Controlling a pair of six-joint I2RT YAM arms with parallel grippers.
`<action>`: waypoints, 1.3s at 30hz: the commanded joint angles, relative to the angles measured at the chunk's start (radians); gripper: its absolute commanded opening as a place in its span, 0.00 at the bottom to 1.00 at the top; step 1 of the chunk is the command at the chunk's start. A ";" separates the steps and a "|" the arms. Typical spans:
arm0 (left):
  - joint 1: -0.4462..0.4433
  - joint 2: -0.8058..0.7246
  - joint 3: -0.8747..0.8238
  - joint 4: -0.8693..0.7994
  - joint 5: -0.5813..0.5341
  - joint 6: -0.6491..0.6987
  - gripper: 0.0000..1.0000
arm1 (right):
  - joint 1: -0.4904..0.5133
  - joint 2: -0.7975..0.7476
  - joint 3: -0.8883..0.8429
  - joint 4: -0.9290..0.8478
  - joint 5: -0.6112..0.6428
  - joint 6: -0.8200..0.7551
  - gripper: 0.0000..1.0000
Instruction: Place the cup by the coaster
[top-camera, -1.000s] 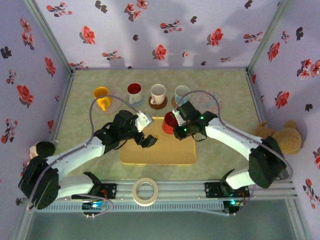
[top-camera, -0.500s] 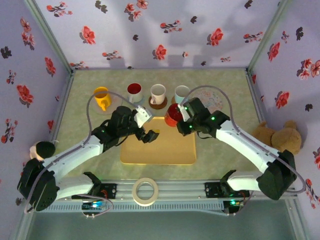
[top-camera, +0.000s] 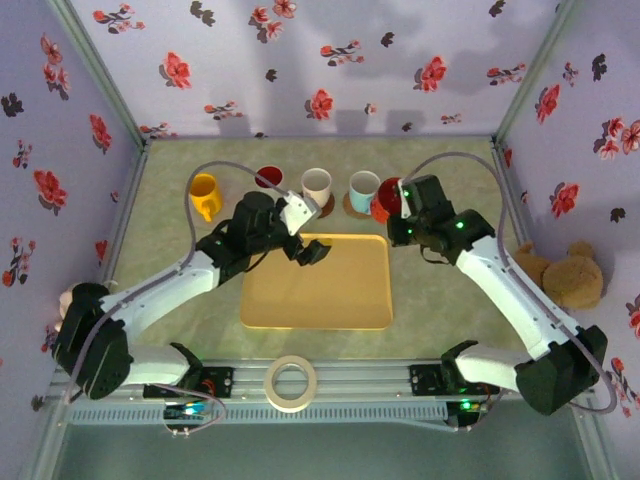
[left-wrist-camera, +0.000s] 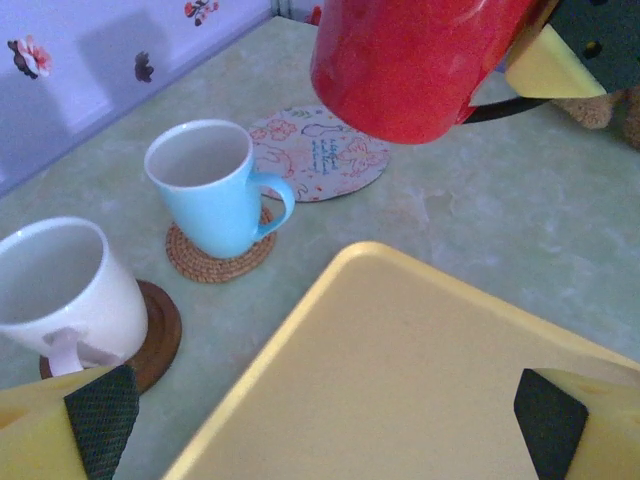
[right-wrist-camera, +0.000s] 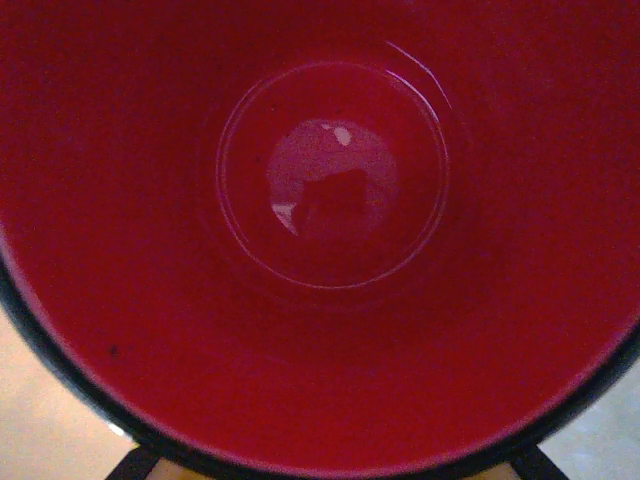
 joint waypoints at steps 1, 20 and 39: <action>-0.004 0.046 0.060 0.023 0.022 0.035 1.00 | -0.048 -0.018 0.068 0.019 0.058 0.003 0.00; 0.030 0.298 0.249 0.067 0.065 -0.019 1.00 | -0.314 0.295 0.213 0.029 -0.074 -0.035 0.00; 0.048 0.457 0.367 0.040 0.090 0.001 1.00 | -0.351 0.665 0.412 0.016 -0.023 -0.129 0.00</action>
